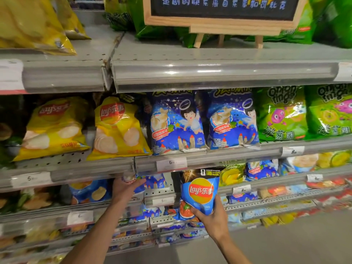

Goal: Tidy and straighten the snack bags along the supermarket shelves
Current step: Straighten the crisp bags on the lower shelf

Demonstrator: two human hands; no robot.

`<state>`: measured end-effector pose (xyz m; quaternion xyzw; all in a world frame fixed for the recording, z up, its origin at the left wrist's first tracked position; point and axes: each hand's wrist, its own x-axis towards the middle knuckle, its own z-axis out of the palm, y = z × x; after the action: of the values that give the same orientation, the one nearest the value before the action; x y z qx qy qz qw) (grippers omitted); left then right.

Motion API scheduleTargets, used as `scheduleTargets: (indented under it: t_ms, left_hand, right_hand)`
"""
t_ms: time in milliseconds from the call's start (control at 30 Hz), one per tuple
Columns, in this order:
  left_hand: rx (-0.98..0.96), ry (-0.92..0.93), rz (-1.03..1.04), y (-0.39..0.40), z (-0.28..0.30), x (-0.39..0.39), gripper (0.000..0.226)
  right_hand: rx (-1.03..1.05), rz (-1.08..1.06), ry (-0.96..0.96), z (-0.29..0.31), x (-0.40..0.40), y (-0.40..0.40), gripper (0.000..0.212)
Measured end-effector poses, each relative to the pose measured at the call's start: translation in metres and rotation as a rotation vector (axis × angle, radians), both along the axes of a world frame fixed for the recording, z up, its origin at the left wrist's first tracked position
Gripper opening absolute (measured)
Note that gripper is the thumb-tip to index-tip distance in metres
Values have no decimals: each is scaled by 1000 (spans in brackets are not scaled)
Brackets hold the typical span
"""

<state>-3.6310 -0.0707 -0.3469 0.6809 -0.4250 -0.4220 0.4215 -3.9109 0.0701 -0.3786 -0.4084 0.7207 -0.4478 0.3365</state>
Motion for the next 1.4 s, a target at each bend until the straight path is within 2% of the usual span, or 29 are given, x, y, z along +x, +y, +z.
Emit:
scheduleTargets:
  t_ms: [533, 667, 733, 867, 1000, 1200, 1400]
  left_hand:
    - [59, -17, -313, 14, 16, -13, 35]
    - [73, -55, -438, 18, 21, -24, 54]
    - [70, -37, -457, 21, 21, -28, 55]
    - [17, 13, -412, 28, 16, -37, 50]
    - [-51, 89, -279, 26, 12, -54, 44]
    - [-162, 81, -217, 17, 9, -90, 48]
    - [-103, 111, -196, 16, 1, -123, 49]
  right_hand:
    - [-9, -2, -30, -4, 18, 0, 60]
    - [-3, -54, -84, -7, 14, 7, 56]
    - [4, -79, -113, -9, 10, 13, 57]
    - [17, -102, -141, -11, 3, 25, 61]
    - [18, -114, -149, -10, -4, 33, 66]
    - [39, -144, -136, -8, -19, 39, 68]
    - [40, -124, -102, -1, -31, 36, 61]
